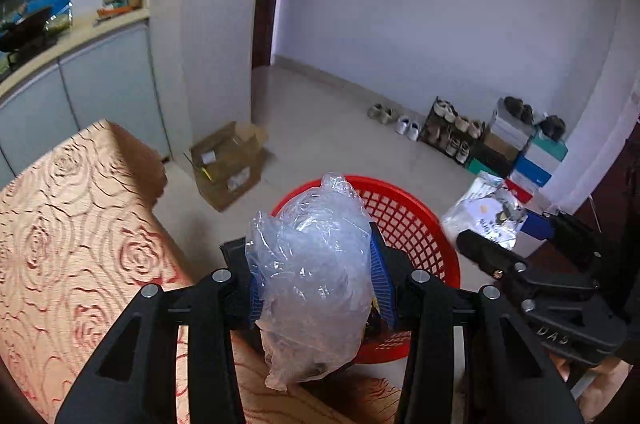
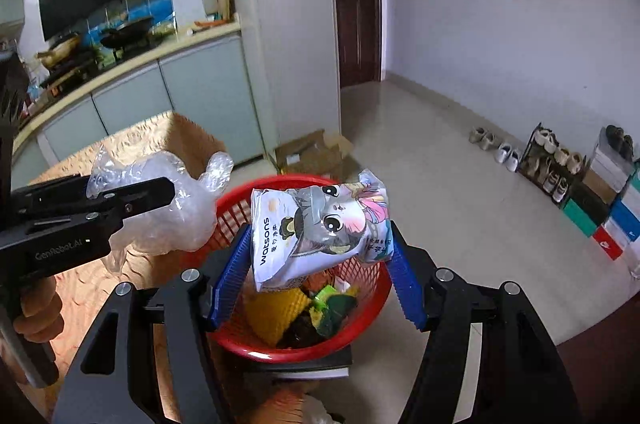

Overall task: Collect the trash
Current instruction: 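Open both tools to drop the items into the red basket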

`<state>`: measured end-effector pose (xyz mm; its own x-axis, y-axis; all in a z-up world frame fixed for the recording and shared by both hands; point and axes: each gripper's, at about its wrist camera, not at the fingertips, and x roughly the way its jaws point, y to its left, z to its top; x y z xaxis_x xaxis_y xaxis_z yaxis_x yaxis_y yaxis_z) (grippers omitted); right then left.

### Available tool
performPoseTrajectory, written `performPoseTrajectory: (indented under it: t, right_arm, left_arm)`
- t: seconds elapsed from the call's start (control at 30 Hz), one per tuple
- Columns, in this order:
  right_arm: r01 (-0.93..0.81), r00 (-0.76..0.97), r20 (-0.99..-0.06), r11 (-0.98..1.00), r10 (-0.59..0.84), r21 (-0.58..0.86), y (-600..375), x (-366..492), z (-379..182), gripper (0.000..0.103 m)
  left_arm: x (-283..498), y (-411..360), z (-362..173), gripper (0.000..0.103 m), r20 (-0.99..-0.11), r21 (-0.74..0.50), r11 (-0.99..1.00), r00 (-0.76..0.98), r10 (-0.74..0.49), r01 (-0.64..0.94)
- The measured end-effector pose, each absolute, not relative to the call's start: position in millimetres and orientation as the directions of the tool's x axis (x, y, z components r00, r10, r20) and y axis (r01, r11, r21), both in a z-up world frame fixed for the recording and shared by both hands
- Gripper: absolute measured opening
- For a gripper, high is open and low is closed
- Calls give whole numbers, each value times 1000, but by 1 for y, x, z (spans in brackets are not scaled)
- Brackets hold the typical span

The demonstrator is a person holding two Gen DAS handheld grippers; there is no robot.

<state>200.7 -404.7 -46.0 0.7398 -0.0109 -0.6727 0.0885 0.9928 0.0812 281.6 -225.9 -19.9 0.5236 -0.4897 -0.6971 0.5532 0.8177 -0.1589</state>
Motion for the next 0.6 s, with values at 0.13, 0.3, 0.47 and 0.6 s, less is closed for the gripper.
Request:
performPoseTrajectory:
  t: [0.13, 0.3, 0.47, 0.6]
  right_arm:
    - [71, 700, -714, 995, -2, 67, -403, 214, -68, 62]
    - [29, 676, -737, 998, 22, 56, -393, 223, -85, 65]
    - [2, 660, -750, 997, 52, 71, -388, 225, -93, 72]
    - [6, 663, -746, 996, 66, 94, -390, 219, -90, 74]
  left_arm:
    - [294, -231, -37, 44, -727, -175, 818, 489, -483, 548]
    - [303, -230, -47, 52, -735, -233, 803, 442, -514, 548]
    - [306, -231, -46, 69, -716, -287, 781, 417, -560, 555]
    - [305, -227, -42, 73, -707, -301, 778, 418, -570, 552]
